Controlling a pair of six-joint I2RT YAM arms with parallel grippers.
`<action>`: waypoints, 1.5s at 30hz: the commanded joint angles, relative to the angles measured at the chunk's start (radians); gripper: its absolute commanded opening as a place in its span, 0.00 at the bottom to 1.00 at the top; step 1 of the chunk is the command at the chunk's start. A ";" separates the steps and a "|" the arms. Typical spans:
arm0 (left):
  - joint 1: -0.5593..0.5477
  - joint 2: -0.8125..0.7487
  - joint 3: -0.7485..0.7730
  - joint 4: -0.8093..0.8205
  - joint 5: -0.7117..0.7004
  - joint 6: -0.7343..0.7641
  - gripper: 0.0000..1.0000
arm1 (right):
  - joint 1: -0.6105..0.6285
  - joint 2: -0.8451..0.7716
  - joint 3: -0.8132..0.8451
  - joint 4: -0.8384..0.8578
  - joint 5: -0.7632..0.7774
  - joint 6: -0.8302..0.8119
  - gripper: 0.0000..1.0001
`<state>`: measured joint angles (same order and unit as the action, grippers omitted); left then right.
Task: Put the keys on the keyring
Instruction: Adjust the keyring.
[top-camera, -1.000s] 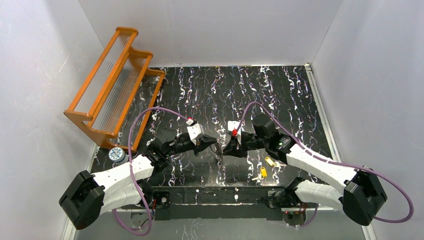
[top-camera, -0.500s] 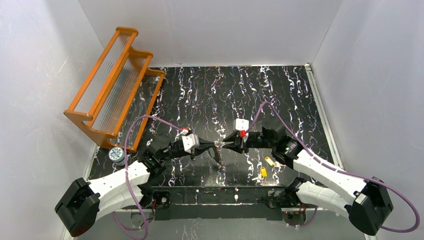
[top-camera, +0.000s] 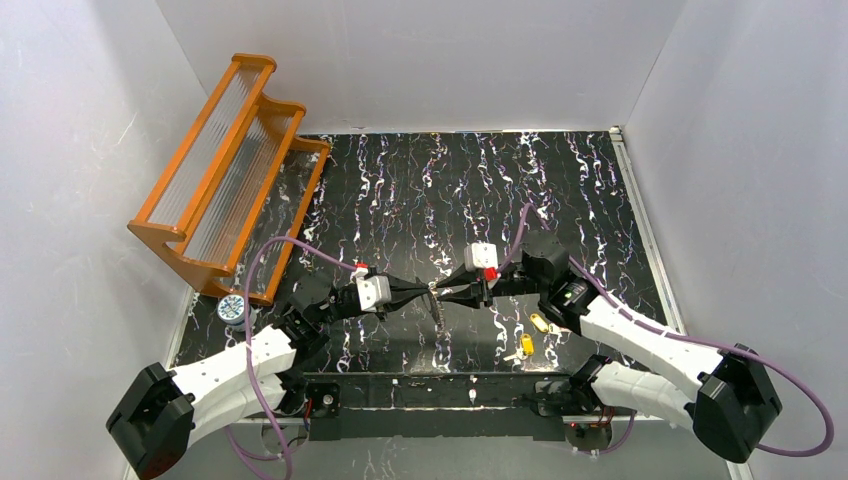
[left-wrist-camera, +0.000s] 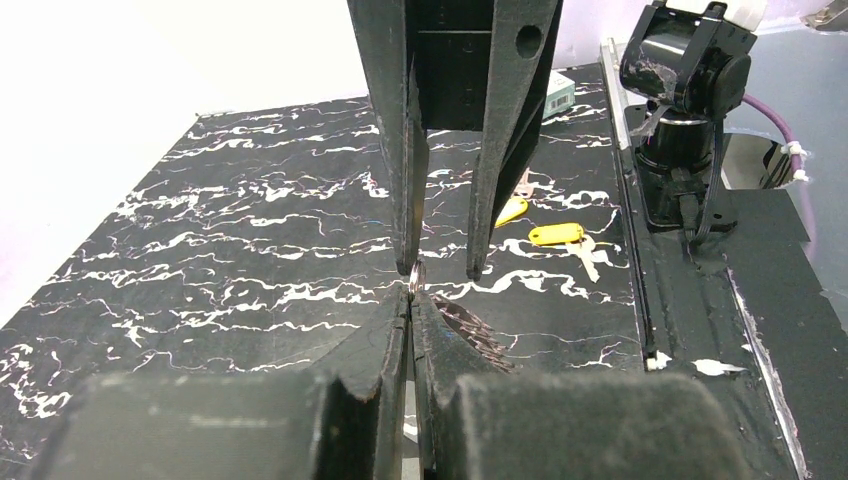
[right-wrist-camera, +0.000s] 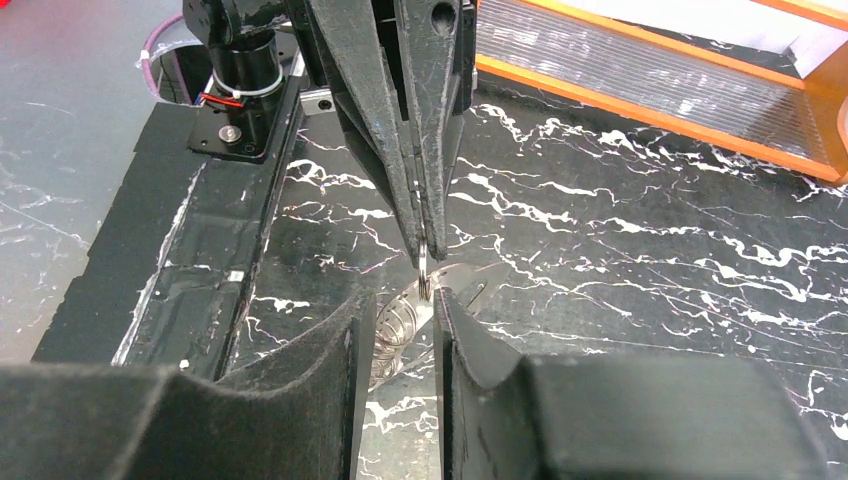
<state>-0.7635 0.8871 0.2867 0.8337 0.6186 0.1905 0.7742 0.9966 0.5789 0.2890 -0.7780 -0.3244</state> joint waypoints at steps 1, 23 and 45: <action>-0.008 -0.008 0.002 0.054 0.025 -0.002 0.00 | -0.002 0.024 0.007 0.086 -0.044 0.009 0.35; -0.010 0.018 0.006 0.060 0.038 -0.027 0.00 | -0.002 0.062 0.038 0.111 -0.019 0.044 0.19; -0.010 0.014 0.039 -0.128 -0.090 0.055 0.62 | 0.000 0.244 0.401 -0.581 0.238 -0.082 0.01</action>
<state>-0.7689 0.8845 0.2703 0.7971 0.5648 0.1951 0.7746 1.1873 0.8486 -0.0914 -0.6147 -0.3786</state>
